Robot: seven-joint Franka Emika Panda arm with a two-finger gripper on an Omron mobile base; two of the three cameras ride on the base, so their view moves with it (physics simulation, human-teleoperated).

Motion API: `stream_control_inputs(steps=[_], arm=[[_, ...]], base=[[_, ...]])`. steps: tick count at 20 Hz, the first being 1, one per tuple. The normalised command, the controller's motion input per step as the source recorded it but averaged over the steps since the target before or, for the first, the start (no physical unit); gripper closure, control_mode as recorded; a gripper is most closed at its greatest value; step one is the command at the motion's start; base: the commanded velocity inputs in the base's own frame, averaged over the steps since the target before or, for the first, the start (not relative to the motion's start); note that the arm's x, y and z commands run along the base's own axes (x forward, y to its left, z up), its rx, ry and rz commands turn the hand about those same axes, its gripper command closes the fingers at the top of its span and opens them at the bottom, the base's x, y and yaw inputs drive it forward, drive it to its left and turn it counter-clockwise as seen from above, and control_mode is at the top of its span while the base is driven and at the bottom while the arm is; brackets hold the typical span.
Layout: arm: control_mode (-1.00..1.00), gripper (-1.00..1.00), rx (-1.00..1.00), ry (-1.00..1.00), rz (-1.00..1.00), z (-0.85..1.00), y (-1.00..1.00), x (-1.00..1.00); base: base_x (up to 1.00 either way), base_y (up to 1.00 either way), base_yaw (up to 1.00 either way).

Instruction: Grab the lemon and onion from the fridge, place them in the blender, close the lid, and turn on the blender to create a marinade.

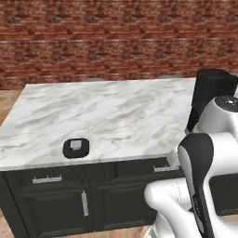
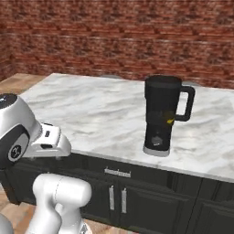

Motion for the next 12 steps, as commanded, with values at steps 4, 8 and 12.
stream_control_inputs(steps=[4, 8, 12], arm=[[1.0, -1.0, 0.0, 0.0, 0.0, 0.0, 0.0, 0.0], [1.0, -1.0, 0.0, 0.0, 0.0, 0.0, 0.0, 0.0], [1.0, -1.0, 0.0, 0.0, 0.0, 0.0, 0.0, 0.0]], base=[[-0.56, 0.77, 0.58], [-0.37, 0.98, 0.62], [-0.04, 1.0, 0.63]])
